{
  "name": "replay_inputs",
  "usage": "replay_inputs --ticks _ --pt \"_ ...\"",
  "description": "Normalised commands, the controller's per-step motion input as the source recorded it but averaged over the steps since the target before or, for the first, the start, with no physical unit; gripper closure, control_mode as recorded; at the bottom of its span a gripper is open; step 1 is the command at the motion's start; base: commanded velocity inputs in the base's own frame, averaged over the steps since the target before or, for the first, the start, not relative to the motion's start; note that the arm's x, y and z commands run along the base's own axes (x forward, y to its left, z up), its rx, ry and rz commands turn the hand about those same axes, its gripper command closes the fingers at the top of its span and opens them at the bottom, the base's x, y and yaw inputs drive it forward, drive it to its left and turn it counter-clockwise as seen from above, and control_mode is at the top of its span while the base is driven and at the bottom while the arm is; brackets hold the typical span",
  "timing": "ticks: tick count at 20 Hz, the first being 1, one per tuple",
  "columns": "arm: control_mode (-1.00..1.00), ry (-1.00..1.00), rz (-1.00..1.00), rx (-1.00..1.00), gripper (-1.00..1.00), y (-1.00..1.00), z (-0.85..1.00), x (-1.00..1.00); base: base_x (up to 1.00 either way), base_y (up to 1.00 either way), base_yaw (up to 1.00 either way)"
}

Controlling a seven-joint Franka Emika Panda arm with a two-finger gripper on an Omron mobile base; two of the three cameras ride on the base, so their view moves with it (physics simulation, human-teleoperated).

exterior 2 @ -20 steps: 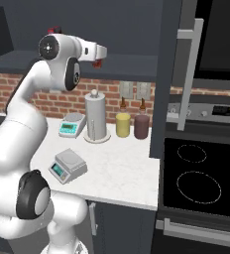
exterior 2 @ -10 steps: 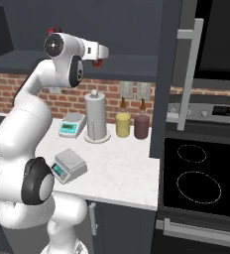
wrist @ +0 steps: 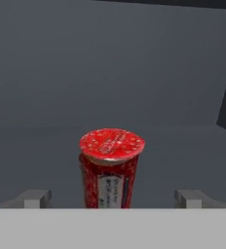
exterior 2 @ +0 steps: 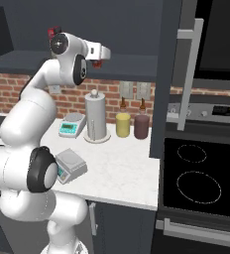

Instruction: Pick the yogurt and place it on the digital scale for weighing, and close the cabinet.

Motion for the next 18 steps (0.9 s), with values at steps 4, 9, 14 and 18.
replay_inputs --ticks 4,9,14,18 --pt "-1.00 0.00 0.00 0.00 -1.00 0.00 0.00 0.11 0.00 0.00 0.00" --pt "-1.00 0.00 0.00 0.00 -1.00 0.00 0.00 0.11 0.00 0.00 0.00" --pt "-1.00 0.00 0.00 0.00 -1.00 0.00 -0.01 0.22 0.00 0.00 0.00" --pt "-1.00 0.00 0.00 0.00 -1.00 0.00 0.00 0.13 0.00 0.00 0.00"
